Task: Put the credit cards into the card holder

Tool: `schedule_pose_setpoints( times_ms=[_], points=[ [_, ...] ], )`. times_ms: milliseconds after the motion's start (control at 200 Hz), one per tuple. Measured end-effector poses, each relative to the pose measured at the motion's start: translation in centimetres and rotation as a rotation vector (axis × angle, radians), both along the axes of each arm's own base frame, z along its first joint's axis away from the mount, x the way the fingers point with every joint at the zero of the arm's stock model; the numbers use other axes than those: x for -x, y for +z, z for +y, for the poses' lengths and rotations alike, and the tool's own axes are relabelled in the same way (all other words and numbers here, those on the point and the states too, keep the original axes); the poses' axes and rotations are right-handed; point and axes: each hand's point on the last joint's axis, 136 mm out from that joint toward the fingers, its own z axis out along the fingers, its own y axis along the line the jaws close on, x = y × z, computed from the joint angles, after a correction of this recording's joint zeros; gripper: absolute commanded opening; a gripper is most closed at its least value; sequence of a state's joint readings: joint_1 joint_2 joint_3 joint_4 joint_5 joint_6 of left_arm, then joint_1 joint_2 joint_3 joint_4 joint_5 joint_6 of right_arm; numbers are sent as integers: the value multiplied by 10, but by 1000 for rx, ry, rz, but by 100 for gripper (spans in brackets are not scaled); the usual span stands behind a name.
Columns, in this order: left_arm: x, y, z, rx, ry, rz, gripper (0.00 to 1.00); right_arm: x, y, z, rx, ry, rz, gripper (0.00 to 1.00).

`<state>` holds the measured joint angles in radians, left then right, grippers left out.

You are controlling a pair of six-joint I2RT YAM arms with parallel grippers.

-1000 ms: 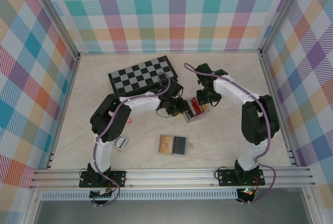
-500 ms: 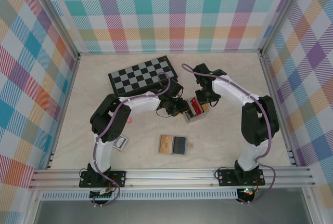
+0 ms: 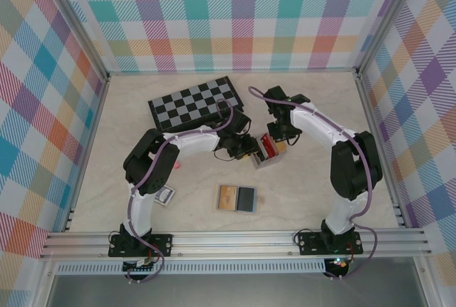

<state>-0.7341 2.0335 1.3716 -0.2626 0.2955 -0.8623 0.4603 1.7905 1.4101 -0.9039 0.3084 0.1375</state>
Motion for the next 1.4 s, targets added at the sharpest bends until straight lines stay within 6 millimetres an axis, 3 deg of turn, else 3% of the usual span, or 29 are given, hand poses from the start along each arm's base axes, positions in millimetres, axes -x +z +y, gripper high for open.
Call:
schedule_pose_setpoints(
  times_ms=[65,260,415,690,1400],
  points=[
    [0,0,0,0,0,0,35,0,0,1,-3,1,1,22],
    [0,0,0,0,0,0,35,1,-1,3,-17,3,8,42],
    [0,0,0,1,-1,0,35,2,-1,5,-28,3,12,43],
    [0,0,0,2,-1,1,35,1,-14,4,-7,0,36,41],
    [1,0,0,2,-1,0,35,-2,-4,3,9,1,-6,20]
  ],
)
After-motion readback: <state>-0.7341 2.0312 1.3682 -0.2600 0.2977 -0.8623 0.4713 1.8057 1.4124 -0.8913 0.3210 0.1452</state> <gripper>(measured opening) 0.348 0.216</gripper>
